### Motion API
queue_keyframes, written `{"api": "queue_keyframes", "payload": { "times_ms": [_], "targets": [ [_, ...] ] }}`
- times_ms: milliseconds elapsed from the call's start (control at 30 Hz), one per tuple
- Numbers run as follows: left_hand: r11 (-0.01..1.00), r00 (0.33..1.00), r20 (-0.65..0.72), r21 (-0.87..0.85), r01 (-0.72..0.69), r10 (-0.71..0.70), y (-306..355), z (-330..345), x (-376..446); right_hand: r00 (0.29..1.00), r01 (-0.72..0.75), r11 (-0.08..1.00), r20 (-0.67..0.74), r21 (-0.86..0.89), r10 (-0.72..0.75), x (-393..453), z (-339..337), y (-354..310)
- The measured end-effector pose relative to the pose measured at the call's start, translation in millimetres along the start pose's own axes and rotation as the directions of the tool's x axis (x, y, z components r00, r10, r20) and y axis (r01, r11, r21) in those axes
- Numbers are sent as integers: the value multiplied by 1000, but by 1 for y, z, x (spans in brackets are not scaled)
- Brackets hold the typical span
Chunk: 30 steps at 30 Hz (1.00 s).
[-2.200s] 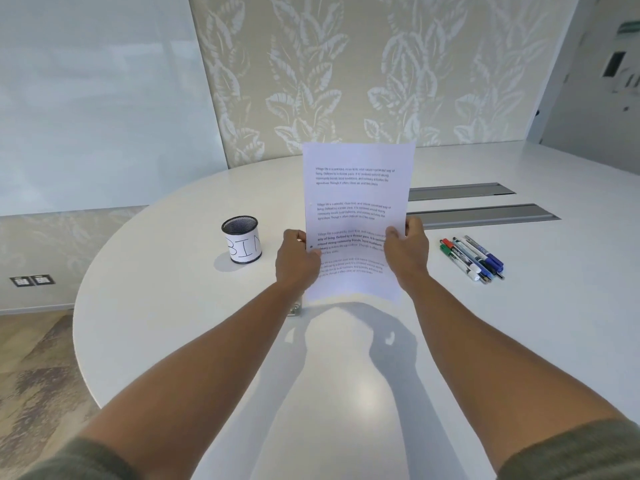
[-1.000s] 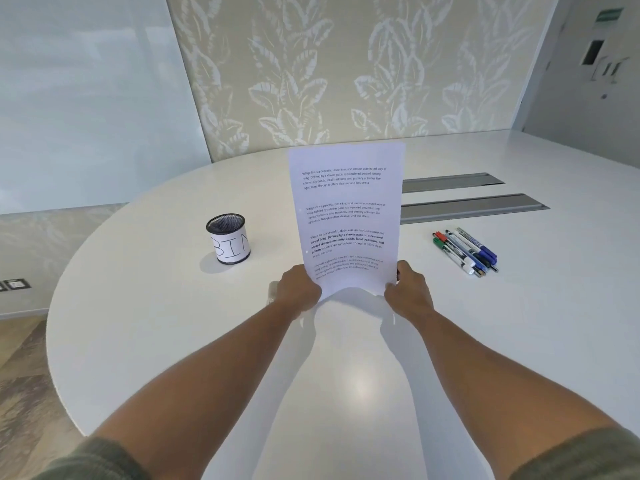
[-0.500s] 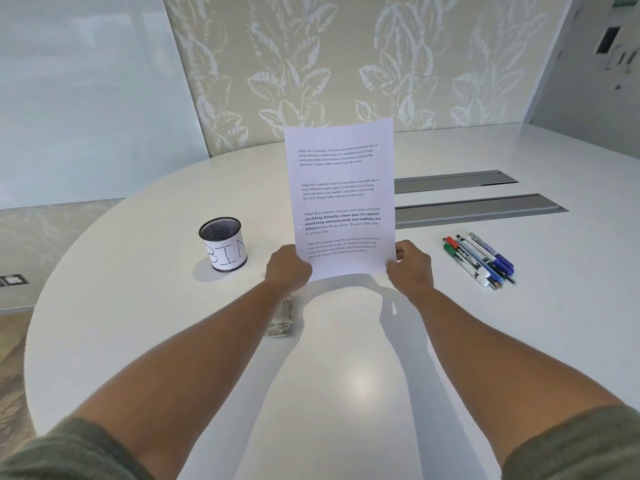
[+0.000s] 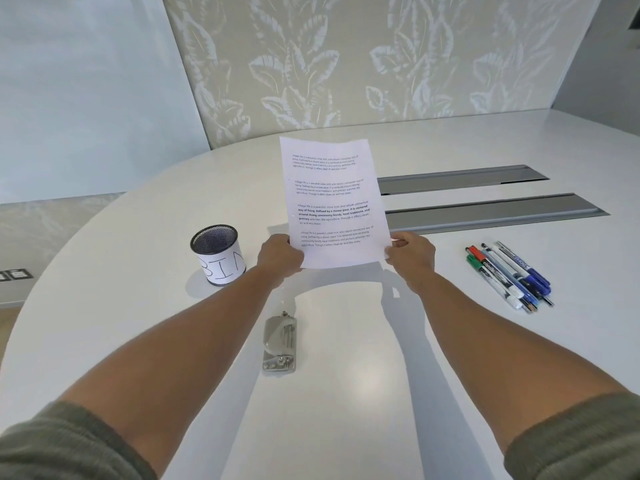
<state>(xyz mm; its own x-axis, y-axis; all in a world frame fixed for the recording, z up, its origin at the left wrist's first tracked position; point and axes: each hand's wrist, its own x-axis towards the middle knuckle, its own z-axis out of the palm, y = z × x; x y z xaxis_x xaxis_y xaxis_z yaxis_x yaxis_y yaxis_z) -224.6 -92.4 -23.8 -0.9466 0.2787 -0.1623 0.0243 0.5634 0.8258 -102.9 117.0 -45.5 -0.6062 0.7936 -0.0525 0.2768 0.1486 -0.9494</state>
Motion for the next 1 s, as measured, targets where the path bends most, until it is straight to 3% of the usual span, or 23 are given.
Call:
{"api": "queue_keyframes", "payload": {
  "times_ms": [300,433,500,700,1000],
  "targets": [
    [997,997,34,-21,77,-76,-22,12,25,998,-59,987,-10,-147,58,15,26,22],
    [994,993,-49,32,108,-106,-29,14,24,1000,-30,985,-1,-172,30,17,33,30],
    [995,994,-75,65,80,-75,-33,13,25,1000,-16,985,-21,-175,13,16,37,32],
    [992,996,87,128,-1,-10,-52,8,22,998,47,971,-23,-232,-54,7,42,36],
    [994,996,56,80,-75,71,-58,16,28,997,66,962,-22,-265,-74,1,48,47]
  ]
}}
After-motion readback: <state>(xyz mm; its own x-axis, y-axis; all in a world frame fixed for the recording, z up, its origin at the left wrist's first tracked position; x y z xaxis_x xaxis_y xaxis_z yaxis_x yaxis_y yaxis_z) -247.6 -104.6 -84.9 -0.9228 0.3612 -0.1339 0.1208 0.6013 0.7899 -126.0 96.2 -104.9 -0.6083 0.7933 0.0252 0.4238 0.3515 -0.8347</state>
